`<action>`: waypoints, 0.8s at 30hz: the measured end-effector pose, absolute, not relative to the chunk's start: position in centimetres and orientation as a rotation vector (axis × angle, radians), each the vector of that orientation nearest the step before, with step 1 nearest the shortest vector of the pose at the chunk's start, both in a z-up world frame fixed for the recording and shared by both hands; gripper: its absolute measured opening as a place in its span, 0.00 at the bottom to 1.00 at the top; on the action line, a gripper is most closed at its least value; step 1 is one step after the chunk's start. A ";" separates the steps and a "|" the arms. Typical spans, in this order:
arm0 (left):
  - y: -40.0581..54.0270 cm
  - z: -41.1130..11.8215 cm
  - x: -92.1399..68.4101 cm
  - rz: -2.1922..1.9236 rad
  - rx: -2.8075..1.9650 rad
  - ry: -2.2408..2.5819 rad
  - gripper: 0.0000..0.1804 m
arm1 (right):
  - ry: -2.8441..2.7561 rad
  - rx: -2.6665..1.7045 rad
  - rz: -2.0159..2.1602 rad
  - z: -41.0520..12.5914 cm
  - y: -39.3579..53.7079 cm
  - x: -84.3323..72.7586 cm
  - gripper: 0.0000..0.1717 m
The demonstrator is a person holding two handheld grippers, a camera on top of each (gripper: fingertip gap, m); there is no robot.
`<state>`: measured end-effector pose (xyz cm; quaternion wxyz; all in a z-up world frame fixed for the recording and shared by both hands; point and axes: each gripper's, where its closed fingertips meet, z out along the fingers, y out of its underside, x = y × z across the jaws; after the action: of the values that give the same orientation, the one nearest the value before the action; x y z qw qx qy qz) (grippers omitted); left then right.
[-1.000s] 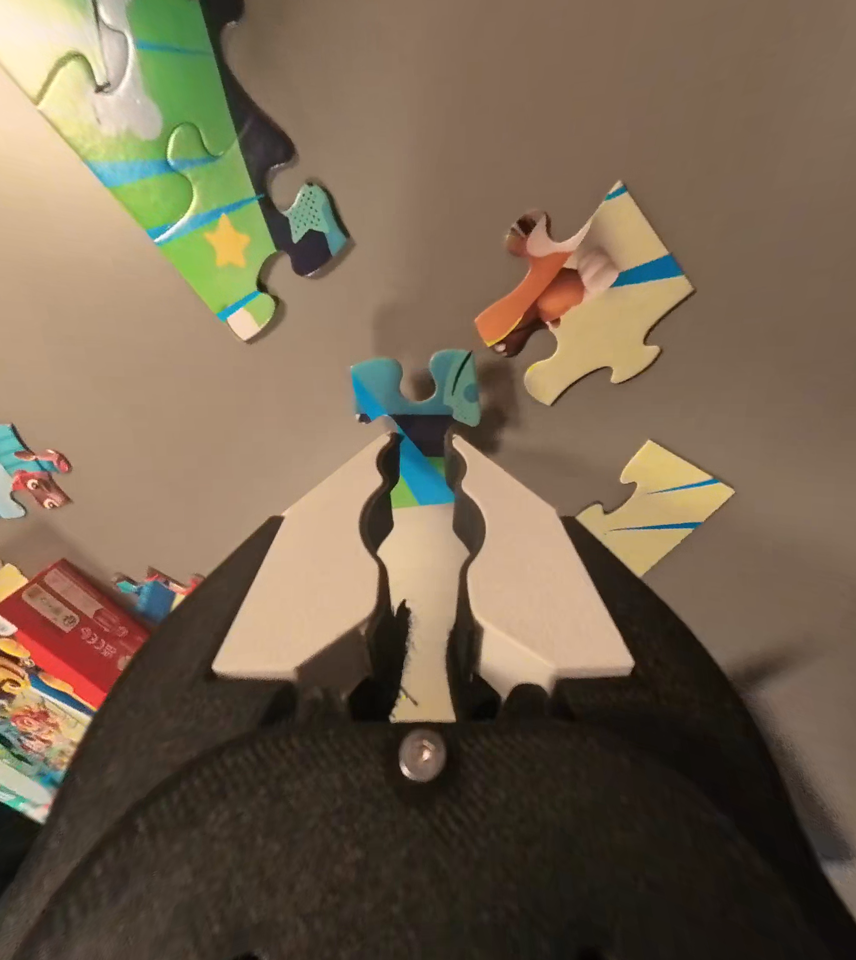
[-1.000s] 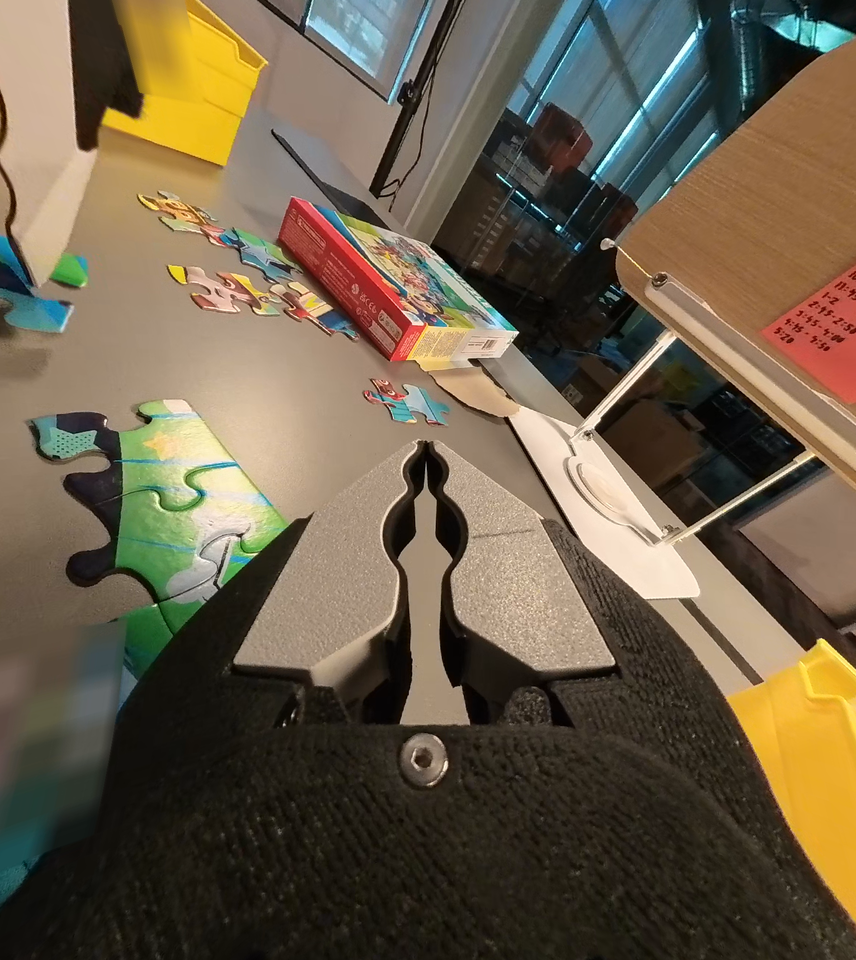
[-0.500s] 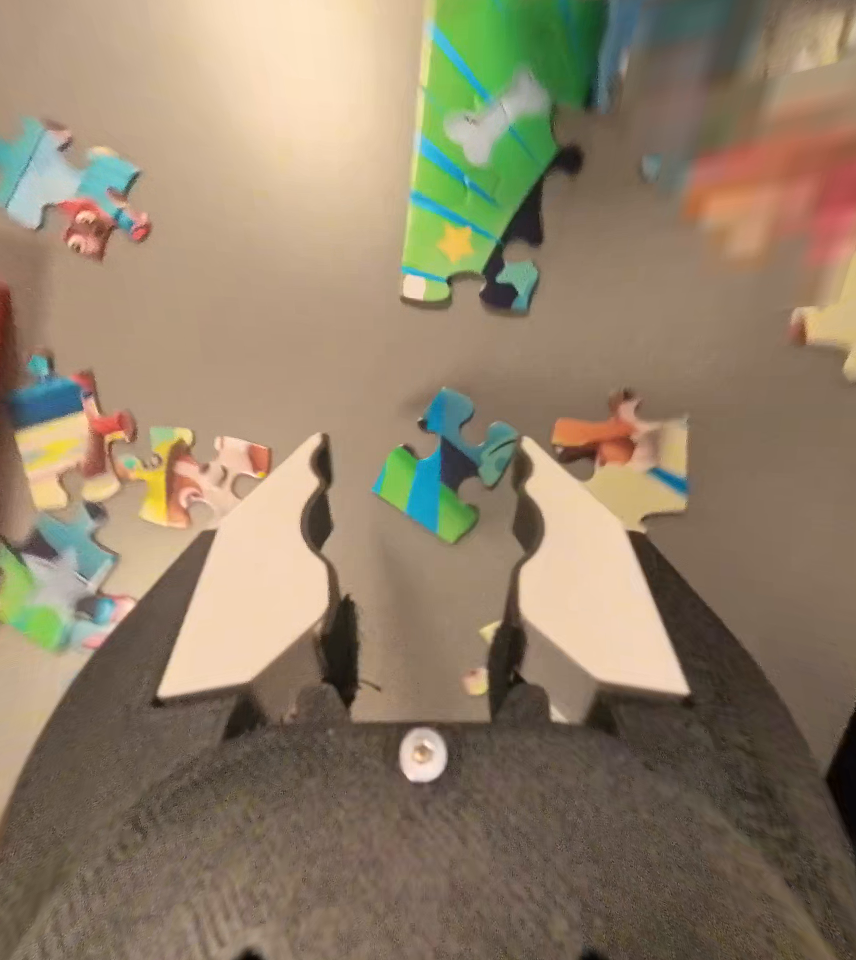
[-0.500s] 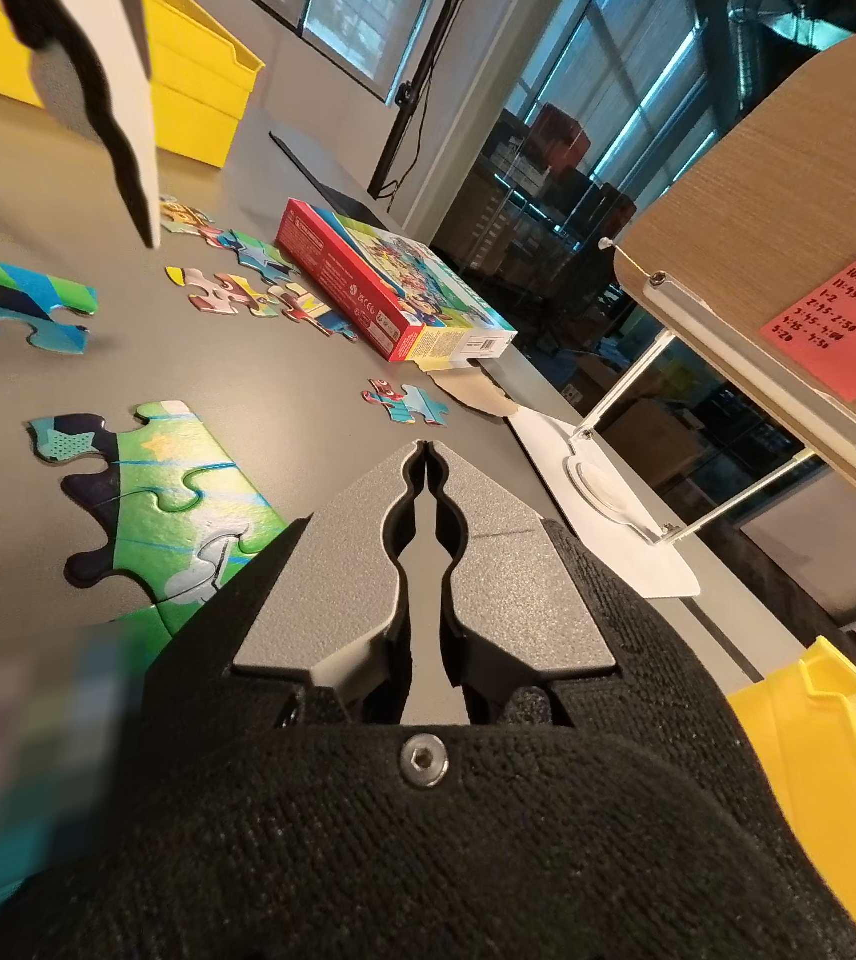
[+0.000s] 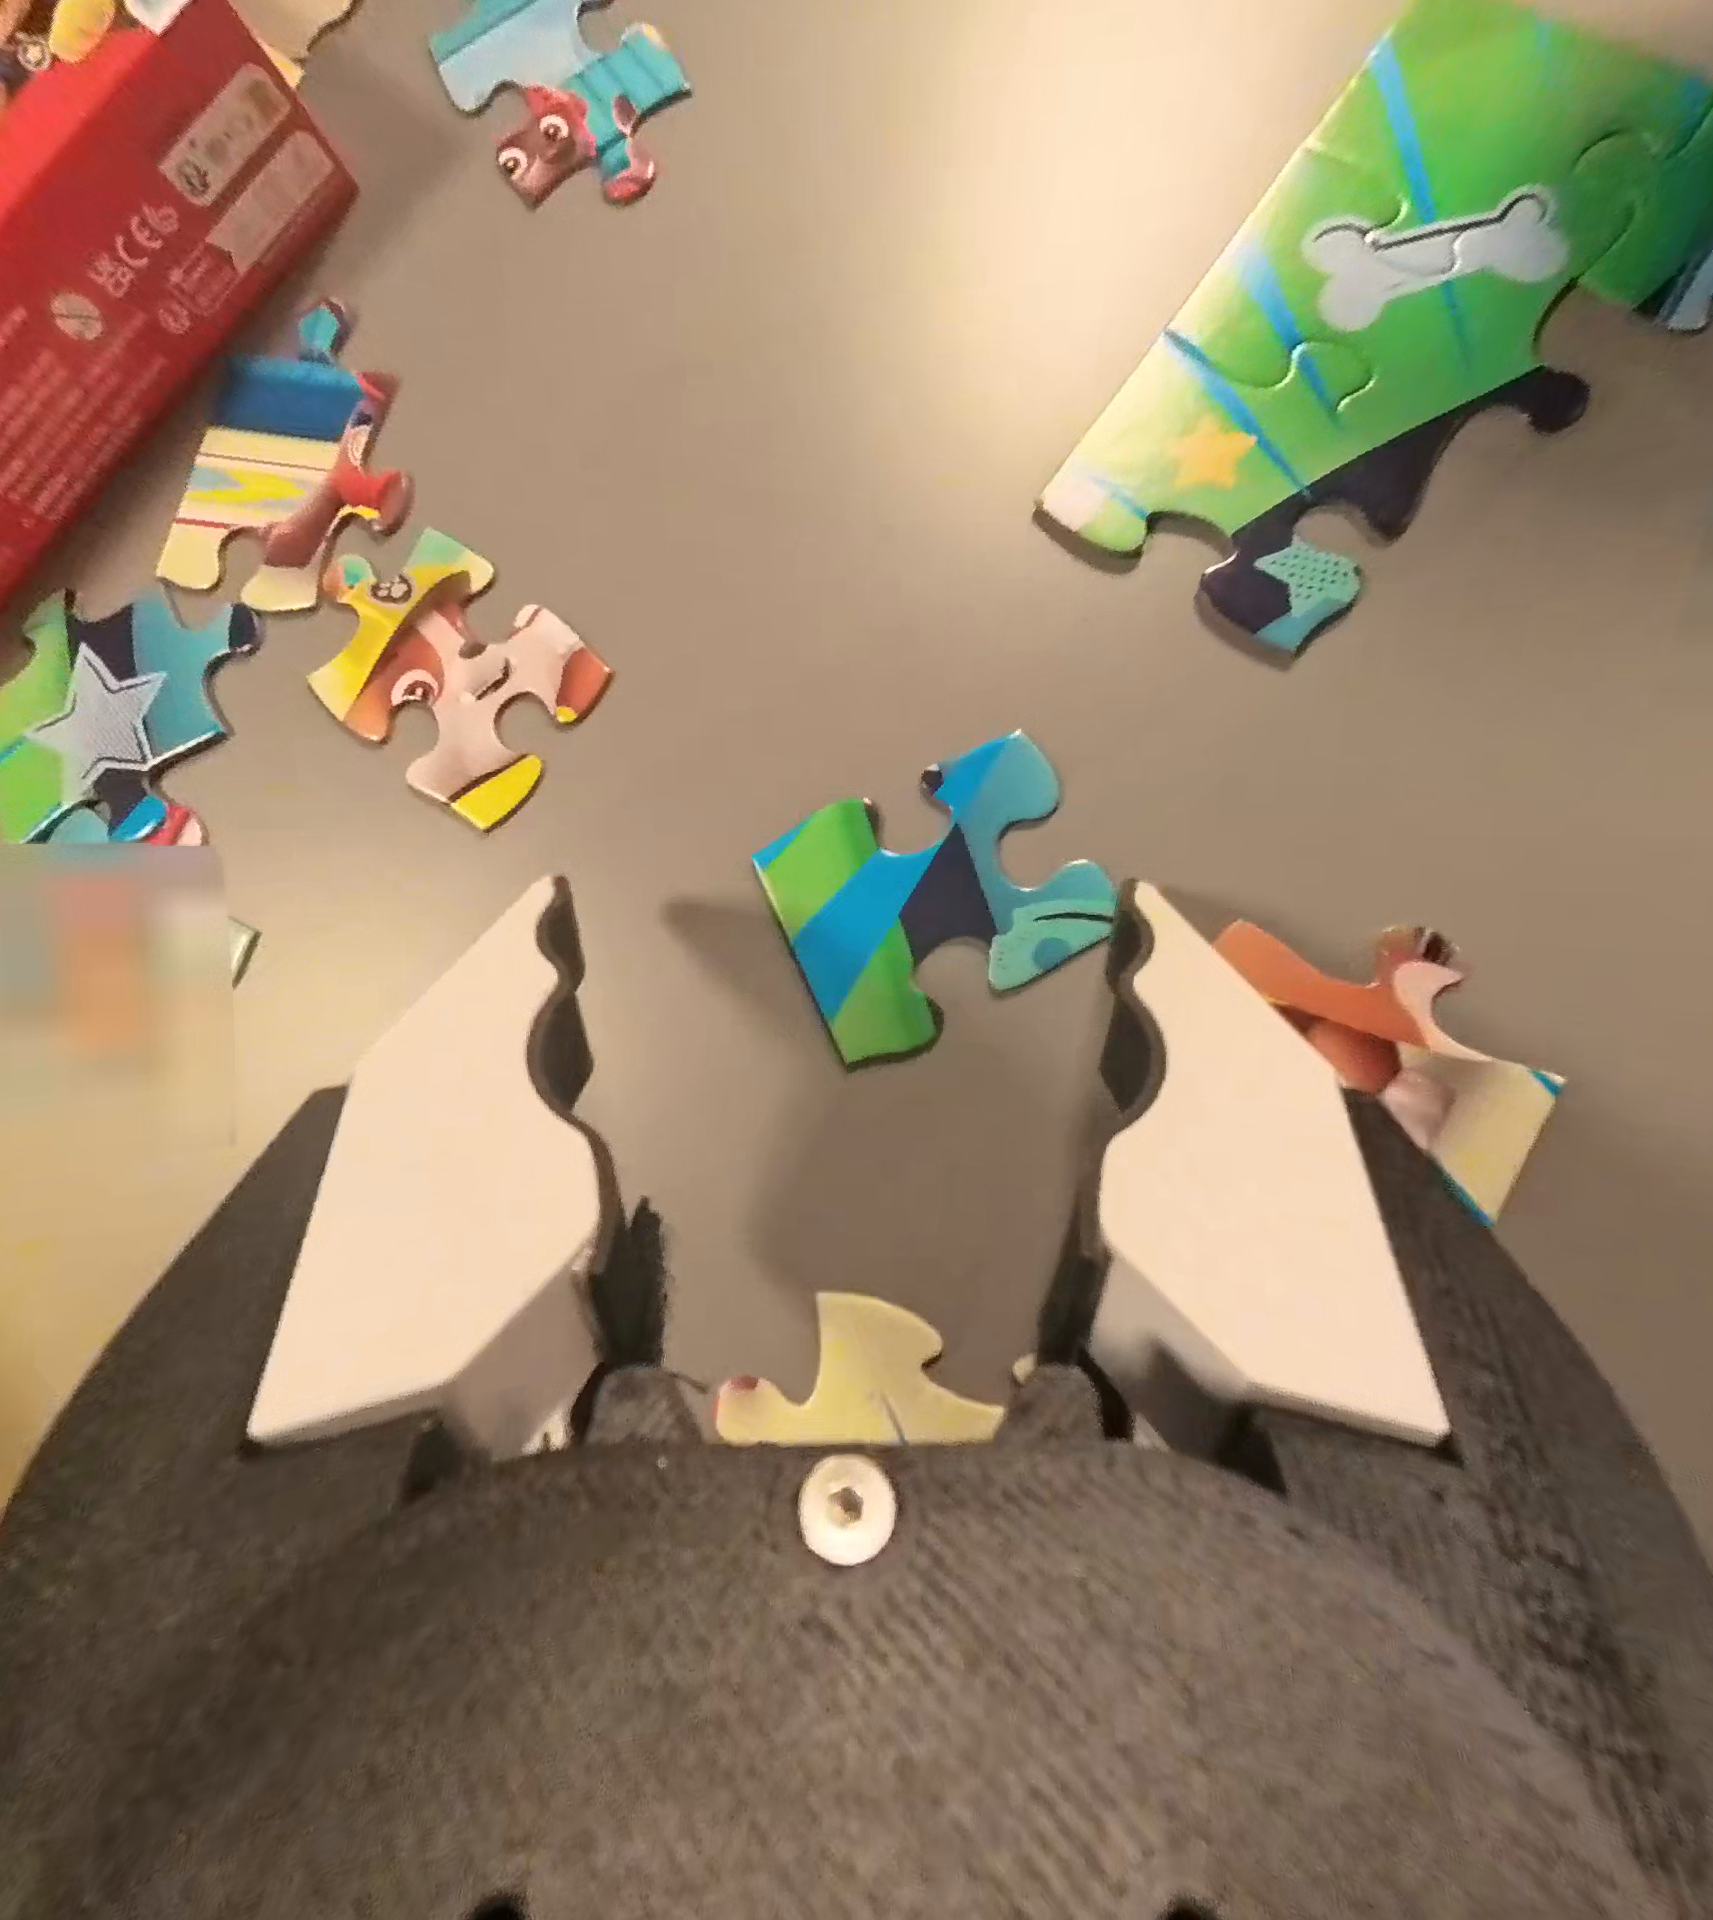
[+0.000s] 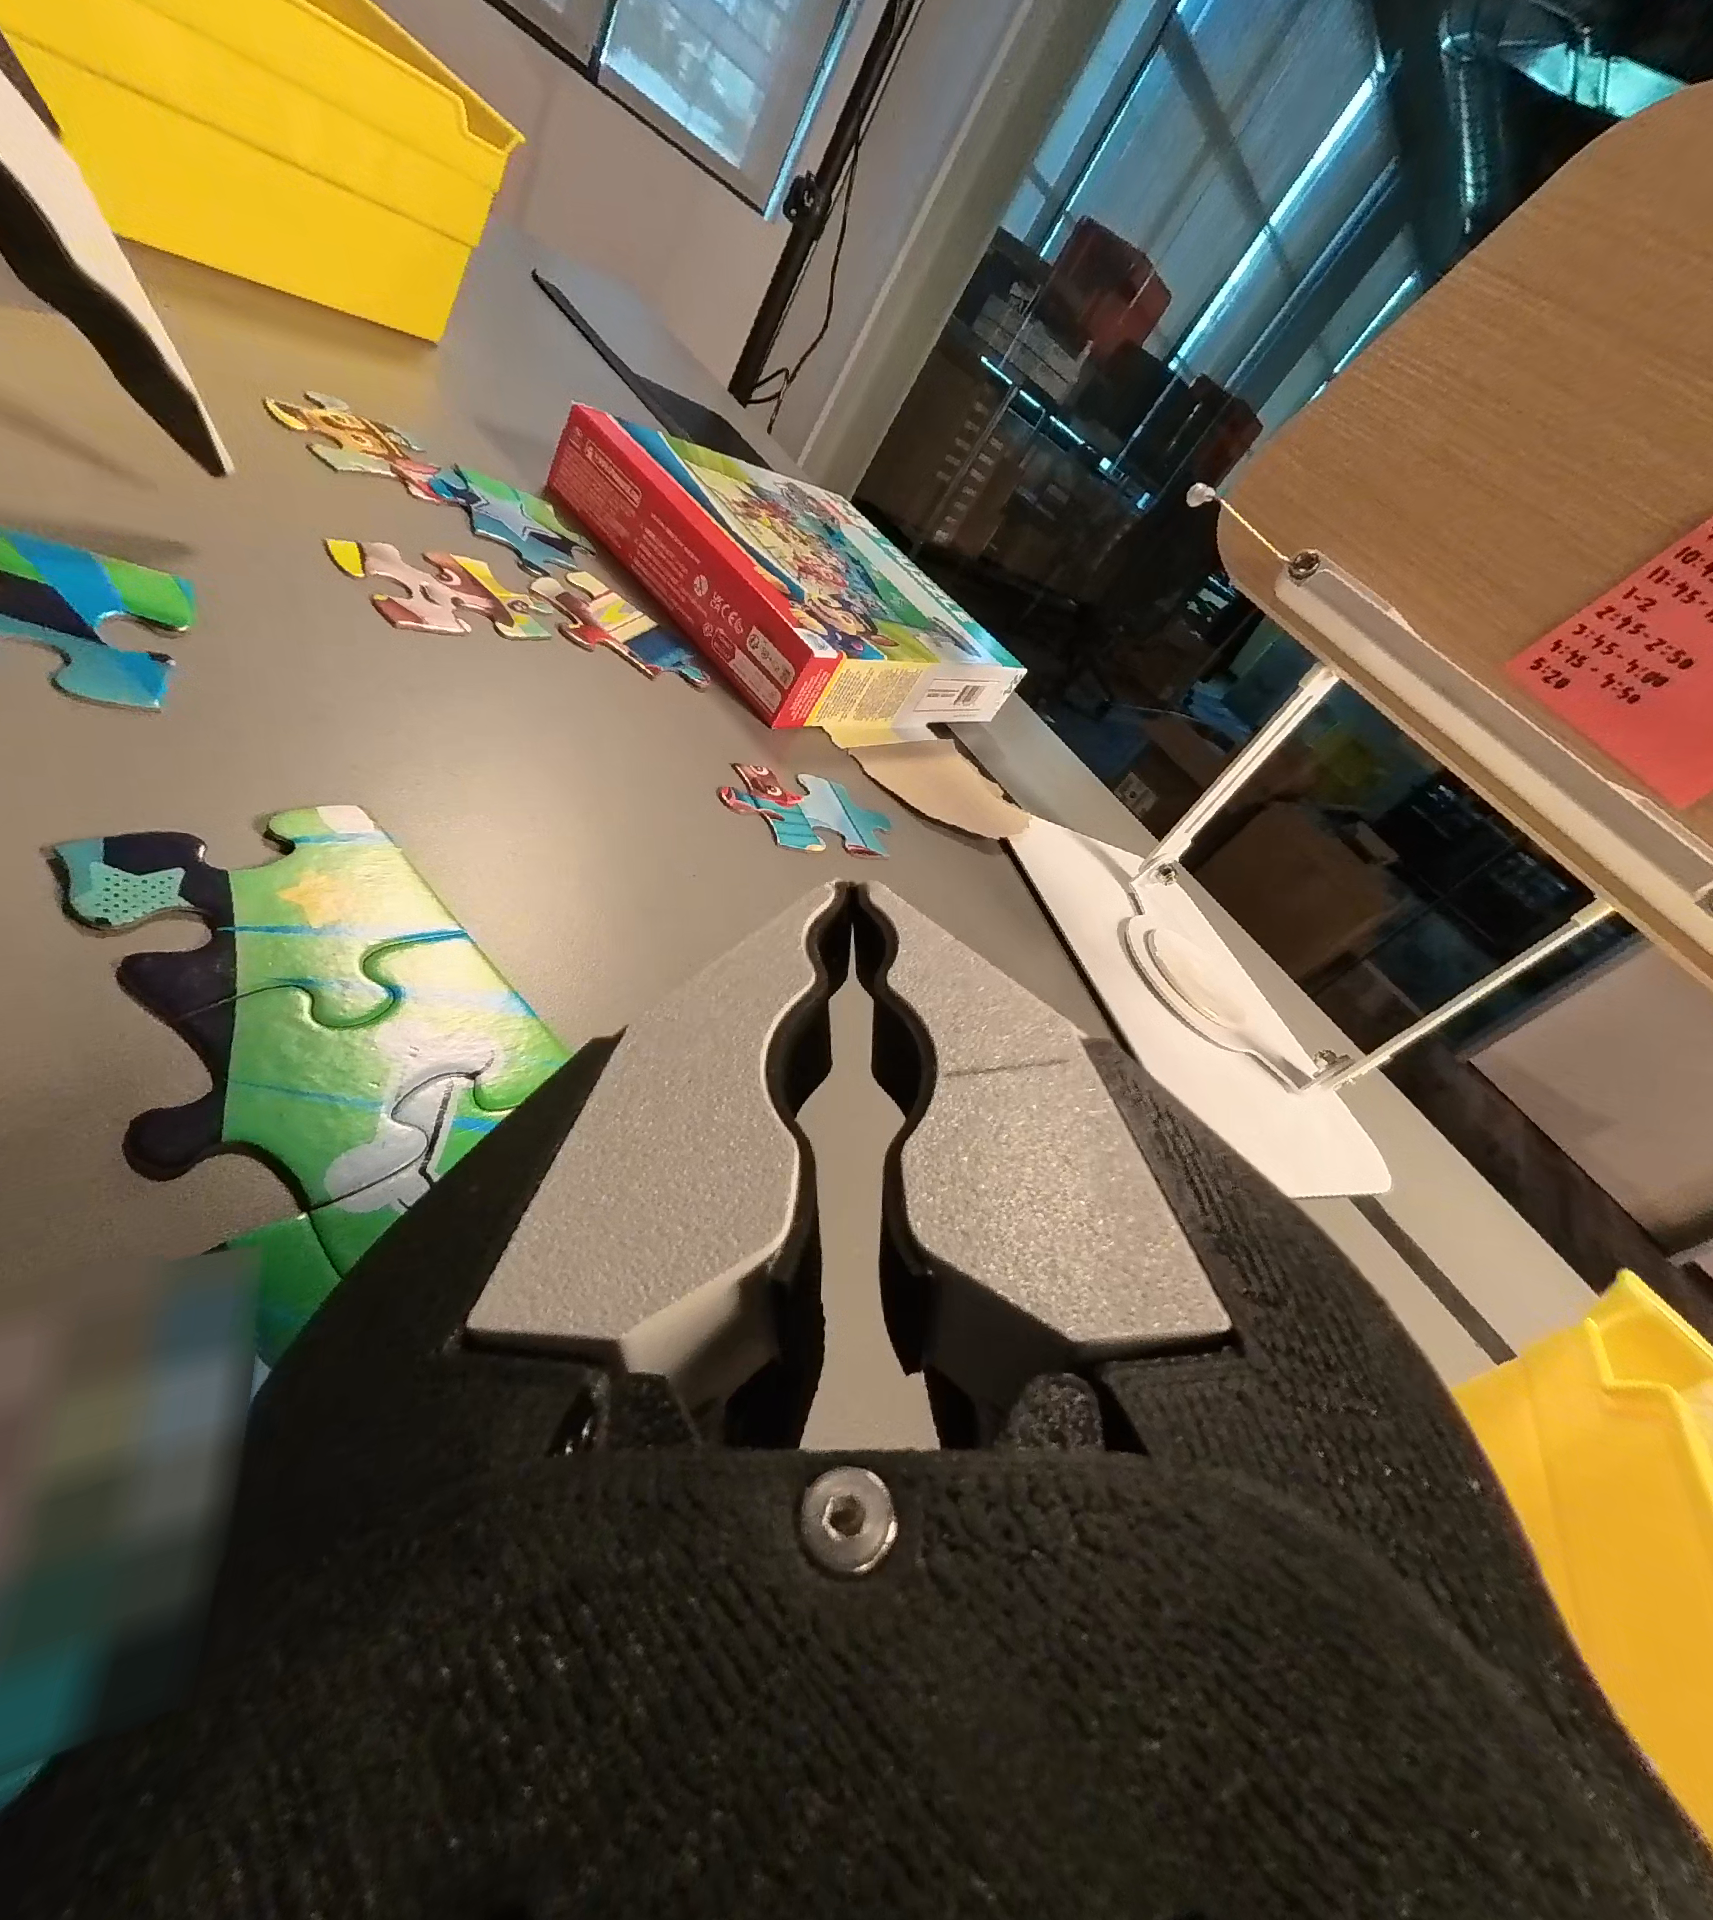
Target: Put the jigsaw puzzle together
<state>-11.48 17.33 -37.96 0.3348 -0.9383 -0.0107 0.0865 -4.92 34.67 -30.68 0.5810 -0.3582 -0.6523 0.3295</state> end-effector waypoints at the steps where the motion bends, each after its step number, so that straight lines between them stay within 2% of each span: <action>1: 17.2 -37.9 -11.7 0.240 -2.448 -0.028 0.55 | -1.521 -0.836 0.771 -30.6 34.7 -4.9 0.00; 10: 14.8 -37.5 -14.7 0.365 -2.481 -0.053 0.46 | -1.527 -0.838 0.770 -30.7 34.7 -5.0 0.00; 13: 15.1 -37.5 -13.9 0.244 -2.462 0.008 0.41 | -1.529 -0.840 0.771 -30.8 34.7 -5.0 0.00; 16: 15.7 -37.7 -13.6 0.109 -2.443 0.011 0.40 | -1.532 -0.840 0.771 -30.8 34.6 -5.0 0.00; 24: 16.6 -38.4 -14.0 -0.026 -2.519 0.037 0.31 | -1.535 -0.842 0.773 -30.9 34.6 -5.0 0.00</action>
<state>-14.04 16.63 -38.40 0.3063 -0.9518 0.0139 -0.0100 -4.99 34.64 -30.89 0.5762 -0.3595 -0.6556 0.3300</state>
